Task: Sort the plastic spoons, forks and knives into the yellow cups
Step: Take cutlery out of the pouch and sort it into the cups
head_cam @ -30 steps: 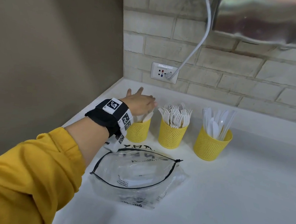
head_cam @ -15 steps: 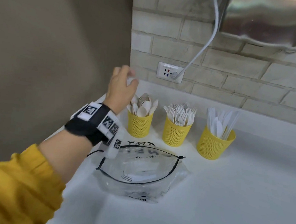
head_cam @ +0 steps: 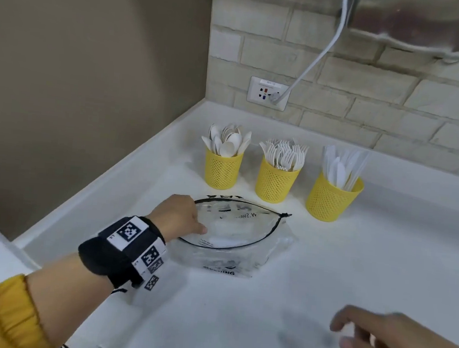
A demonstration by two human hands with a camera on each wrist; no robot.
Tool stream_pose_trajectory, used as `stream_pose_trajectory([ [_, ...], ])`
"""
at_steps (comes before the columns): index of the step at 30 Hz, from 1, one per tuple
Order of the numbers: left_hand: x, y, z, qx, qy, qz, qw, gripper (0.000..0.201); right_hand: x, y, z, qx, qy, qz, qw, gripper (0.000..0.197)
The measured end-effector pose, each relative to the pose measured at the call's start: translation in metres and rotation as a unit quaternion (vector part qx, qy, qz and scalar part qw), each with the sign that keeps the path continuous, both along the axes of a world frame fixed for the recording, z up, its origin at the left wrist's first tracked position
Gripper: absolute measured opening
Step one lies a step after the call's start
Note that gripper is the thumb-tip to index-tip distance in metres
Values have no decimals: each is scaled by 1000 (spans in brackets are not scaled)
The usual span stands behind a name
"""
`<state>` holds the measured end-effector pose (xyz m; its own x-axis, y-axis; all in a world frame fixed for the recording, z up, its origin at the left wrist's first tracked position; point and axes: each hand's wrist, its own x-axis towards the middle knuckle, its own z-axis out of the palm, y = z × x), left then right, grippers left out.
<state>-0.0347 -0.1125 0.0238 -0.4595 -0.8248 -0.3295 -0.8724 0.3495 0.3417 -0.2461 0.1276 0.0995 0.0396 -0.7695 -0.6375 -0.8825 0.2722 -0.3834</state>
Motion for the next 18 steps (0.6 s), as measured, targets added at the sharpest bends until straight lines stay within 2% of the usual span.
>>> stream_pose_trajectory([
  [2, -5, 4, -8, -28, 1, -16, 999, 17, 17, -37, -1, -74, -28, -16, 997, 16],
  [6, -13, 16, -11, -76, 19, -85, 993, 37, 47, -121, -33, -217, 36, 71, 973, 24],
  [8, -15, 23, -7, -107, 40, -110, 987, 40, 53, -147, -54, -215, 58, 81, 971, 26],
  [10, -14, 32, -4, -124, 73, -127, 981, 34, 55, -159, -74, -165, 89, 106, 976, 27],
  [13, -8, 38, -2, -155, 133, -121, 971, 32, 50, -158, -95, -114, 127, 132, 976, 53],
  [14, -6, 38, -1, -171, 154, -104, 968, 34, 47, -156, -99, -112, 137, 128, 976, 55],
  [16, -1, 37, 3, -193, 193, -76, 959, 35, 42, -149, -106, -112, 151, 111, 976, 45],
  [18, 0, 38, 8, -199, 214, -88, 952, 40, 40, -142, -108, -103, 159, 98, 977, 34],
])
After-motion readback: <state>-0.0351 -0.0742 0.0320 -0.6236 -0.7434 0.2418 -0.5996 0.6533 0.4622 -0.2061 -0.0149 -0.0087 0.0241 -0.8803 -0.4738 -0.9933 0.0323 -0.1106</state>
